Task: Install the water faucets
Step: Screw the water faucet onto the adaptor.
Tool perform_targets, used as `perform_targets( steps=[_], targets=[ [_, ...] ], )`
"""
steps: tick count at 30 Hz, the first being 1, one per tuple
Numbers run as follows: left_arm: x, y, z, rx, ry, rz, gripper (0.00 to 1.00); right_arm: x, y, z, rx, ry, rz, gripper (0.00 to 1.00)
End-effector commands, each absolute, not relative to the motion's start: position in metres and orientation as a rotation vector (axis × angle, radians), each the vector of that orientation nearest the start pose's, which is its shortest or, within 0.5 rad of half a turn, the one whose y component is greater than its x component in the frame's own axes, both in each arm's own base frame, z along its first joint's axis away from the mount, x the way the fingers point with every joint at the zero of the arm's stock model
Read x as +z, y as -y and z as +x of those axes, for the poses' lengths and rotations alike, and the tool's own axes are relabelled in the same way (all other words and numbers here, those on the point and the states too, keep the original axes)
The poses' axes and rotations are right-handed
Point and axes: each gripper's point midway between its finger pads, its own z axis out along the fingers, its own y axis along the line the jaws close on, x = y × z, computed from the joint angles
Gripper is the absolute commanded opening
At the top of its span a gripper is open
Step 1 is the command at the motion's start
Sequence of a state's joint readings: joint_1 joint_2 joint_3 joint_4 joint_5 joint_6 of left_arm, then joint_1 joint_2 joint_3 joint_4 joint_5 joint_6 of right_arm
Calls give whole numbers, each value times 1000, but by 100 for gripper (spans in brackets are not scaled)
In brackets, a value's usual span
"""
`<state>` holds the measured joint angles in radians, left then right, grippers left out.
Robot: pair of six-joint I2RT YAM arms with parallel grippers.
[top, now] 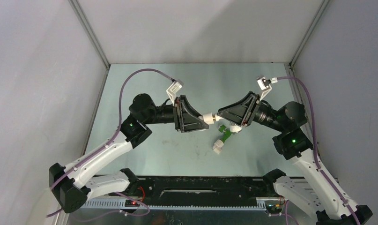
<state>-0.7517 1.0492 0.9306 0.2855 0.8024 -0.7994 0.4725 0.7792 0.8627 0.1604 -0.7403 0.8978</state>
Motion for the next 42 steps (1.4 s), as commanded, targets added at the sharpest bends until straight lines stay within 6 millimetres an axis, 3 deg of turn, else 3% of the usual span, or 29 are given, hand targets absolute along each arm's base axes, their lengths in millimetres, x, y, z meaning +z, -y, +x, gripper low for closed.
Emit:
perform_targets(
  steps=[1,4,10,14,17,23,27,36,38,40,42],
  targets=[
    [395,324,126,-1736,-1494,811,28,422,-239,162,1591,-1460,-379,0],
    [392,323,129,-1669,-1512,826,1,415,-241,163,1614,-1508,-350,0],
    [393,309,134,-1300,-1357,966,0,393,-249,167,1725,-1696,-229,0],
    [395,297,130,-937,-1084,1150,0,372,-260,168,1850,-1881,-119,0],
    [393,291,139,-640,-976,1256,0,357,-269,167,1936,-2019,-48,0],
    [372,286,152,105,-711,1583,0,340,-285,160,1967,-2143,17,0],
    [375,286,169,632,-534,1576,0,338,-292,156,1974,-2165,29,0],
    [386,280,175,1014,-531,1567,0,338,-295,153,2006,-2185,40,0],
    [388,276,176,1025,-559,1552,9,340,-294,154,2009,-2172,28,0],
    [388,272,176,997,-583,1530,41,342,-292,156,2004,-2152,16,0],
    [387,268,175,948,-605,1507,81,344,-289,157,1988,-2133,5,0]
  ],
)
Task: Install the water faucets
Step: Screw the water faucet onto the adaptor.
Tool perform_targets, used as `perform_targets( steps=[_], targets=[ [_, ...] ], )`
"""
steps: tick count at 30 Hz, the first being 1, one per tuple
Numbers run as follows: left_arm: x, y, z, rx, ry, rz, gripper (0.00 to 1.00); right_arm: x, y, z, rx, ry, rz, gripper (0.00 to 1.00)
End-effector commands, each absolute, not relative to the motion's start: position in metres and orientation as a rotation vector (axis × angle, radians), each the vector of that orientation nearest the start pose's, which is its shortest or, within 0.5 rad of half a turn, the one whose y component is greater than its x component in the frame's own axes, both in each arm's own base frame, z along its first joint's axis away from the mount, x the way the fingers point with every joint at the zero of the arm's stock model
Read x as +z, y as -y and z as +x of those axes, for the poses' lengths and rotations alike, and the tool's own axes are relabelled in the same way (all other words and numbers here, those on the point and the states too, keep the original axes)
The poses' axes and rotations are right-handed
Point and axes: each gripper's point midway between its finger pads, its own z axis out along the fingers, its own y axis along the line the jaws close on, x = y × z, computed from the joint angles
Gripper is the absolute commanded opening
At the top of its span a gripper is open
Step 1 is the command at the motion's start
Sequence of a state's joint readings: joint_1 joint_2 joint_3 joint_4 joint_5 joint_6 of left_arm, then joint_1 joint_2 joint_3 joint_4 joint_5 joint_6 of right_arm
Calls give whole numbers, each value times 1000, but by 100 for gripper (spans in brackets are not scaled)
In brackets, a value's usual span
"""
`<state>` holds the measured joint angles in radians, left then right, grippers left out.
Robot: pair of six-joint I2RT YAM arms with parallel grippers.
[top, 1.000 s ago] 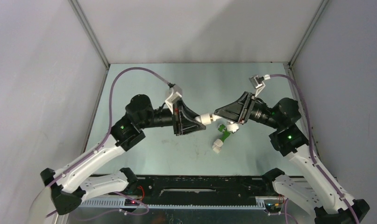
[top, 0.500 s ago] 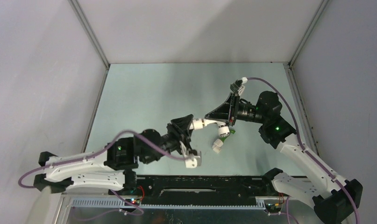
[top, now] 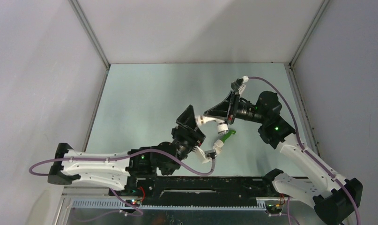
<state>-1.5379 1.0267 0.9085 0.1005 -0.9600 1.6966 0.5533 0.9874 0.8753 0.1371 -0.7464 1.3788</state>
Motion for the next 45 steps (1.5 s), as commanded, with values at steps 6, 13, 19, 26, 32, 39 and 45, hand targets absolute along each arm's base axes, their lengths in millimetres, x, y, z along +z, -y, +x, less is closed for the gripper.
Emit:
perform_targets(
  steps=[6,13,19,26,32,39,45],
  targets=[
    [377,256,168,622,-754,1413,100,348,-275,167,1913,-2055,-29,0],
    [359,254,137,-10,-1009,1320,100,349,-256,175,1784,-1969,-84,0],
    [372,252,126,-539,-1261,1024,100,361,-244,173,1645,-1825,-211,0],
    [414,268,114,-1219,-1404,630,100,387,-235,163,1556,-1633,-348,0],
    [443,277,108,-1624,-1315,499,100,406,-233,154,1575,-1538,-398,0],
    [440,299,109,-1881,-1353,488,94,419,-232,148,1607,-1483,-407,0],
    [442,305,113,-1932,-1318,467,89,422,-231,149,1612,-1478,-383,0]
  ],
)
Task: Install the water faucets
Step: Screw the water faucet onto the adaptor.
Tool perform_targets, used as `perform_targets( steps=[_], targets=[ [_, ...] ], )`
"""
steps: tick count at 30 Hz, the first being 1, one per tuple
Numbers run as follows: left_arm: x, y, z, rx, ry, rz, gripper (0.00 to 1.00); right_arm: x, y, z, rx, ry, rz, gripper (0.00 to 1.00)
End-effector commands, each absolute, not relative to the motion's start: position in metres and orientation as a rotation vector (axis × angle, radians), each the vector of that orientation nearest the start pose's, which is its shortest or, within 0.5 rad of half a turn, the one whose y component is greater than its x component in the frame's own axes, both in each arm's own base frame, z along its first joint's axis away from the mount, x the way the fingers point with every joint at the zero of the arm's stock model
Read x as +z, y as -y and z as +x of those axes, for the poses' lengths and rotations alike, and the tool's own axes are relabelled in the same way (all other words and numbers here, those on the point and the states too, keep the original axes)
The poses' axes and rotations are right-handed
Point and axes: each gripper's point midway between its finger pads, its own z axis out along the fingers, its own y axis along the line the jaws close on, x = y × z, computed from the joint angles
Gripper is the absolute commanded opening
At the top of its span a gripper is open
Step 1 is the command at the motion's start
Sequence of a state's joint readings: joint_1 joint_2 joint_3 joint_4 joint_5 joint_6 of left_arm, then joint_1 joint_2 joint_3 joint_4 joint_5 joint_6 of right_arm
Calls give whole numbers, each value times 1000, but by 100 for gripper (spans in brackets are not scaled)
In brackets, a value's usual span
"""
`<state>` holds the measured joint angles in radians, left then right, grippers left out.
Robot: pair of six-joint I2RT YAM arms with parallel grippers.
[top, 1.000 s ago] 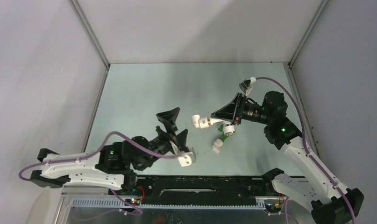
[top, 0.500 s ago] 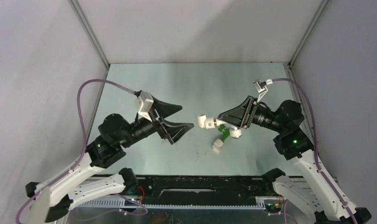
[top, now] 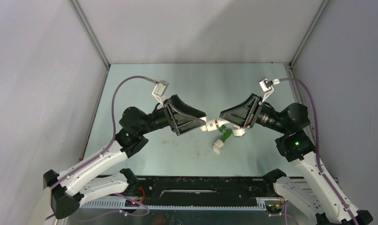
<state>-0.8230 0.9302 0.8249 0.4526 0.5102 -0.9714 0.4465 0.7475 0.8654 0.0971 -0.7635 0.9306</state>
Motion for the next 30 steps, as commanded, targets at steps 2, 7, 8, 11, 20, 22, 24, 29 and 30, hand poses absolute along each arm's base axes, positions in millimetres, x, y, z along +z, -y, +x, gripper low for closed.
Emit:
perform_targets(
  steps=[2,7,8,11,20,22,24,29,30],
  targets=[
    [436,308,115,-1910,-1351,479,88,423,-231,149,1616,-1472,-387,0],
    [412,304,135,-1707,-1460,442,95,425,-230,148,1611,-1464,-391,0],
    [407,302,139,-1657,-1485,437,96,425,-230,148,1609,-1464,-391,0],
    [391,297,148,-1567,-1563,408,99,426,-230,147,1606,-1457,-390,0],
    [410,314,121,-1909,-1429,454,96,426,-229,147,1604,-1453,-390,0],
    [415,316,121,-1952,-1416,452,93,426,-229,148,1600,-1454,-385,0],
    [418,318,121,-1963,-1405,462,84,425,-228,149,1595,-1459,-376,0],
    [419,316,121,-1921,-1390,483,41,419,-228,152,1580,-1493,-353,0],
    [420,315,121,-1896,-1381,495,31,416,-228,154,1575,-1510,-338,0]
  ],
)
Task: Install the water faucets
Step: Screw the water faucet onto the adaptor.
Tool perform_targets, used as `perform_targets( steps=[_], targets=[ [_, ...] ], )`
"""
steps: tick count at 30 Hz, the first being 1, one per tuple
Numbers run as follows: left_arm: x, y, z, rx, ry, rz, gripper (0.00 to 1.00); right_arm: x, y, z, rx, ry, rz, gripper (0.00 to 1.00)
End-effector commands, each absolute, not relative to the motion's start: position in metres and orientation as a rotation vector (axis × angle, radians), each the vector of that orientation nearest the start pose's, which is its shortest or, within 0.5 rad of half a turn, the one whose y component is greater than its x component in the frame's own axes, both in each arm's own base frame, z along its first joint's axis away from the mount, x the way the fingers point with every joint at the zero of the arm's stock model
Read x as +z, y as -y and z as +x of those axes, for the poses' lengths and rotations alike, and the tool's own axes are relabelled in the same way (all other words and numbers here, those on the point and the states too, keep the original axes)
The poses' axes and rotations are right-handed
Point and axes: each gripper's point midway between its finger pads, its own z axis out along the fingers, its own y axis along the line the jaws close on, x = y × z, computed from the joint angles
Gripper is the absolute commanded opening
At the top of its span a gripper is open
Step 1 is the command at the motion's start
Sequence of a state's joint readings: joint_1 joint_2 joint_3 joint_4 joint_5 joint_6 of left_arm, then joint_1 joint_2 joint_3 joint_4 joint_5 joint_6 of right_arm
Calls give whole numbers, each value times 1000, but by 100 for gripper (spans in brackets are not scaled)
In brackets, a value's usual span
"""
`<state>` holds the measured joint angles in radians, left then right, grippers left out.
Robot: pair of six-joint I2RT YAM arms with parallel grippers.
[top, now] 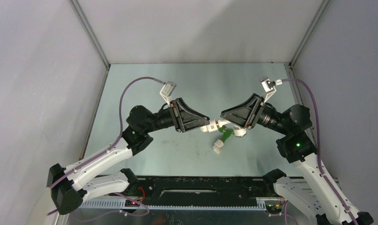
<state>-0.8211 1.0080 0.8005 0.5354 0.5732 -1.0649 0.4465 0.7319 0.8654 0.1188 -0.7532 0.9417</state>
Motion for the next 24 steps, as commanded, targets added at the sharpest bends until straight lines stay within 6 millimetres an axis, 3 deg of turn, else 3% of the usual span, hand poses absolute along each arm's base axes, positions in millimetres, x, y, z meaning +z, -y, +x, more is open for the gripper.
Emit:
perform_targets(
  steps=[1,2,3,6,9,13,17,20,24],
  targets=[
    [420,313,121,-1866,-1375,510,19,412,-228,156,1574,-1530,-319,0],
    [419,312,121,-1833,-1376,525,7,409,-228,158,1573,-1549,-304,0],
    [417,311,123,-1790,-1379,537,1,406,-228,159,1573,-1567,-292,0],
    [409,309,125,-1613,-1391,627,0,389,-233,168,1627,-1696,-169,0],
    [405,305,122,-1346,-1298,836,0,369,-240,173,1715,-1861,-30,0],
    [400,289,135,-900,-1156,975,0,346,-249,175,1798,-2042,94,0],
    [384,291,117,-457,-853,1279,0,335,-255,174,1802,-2115,179,0],
    [375,294,119,-25,-661,1447,0,331,-259,173,1794,-2135,210,0],
    [375,294,130,518,-497,1462,0,328,-265,172,1813,-2160,197,0]
  ],
)
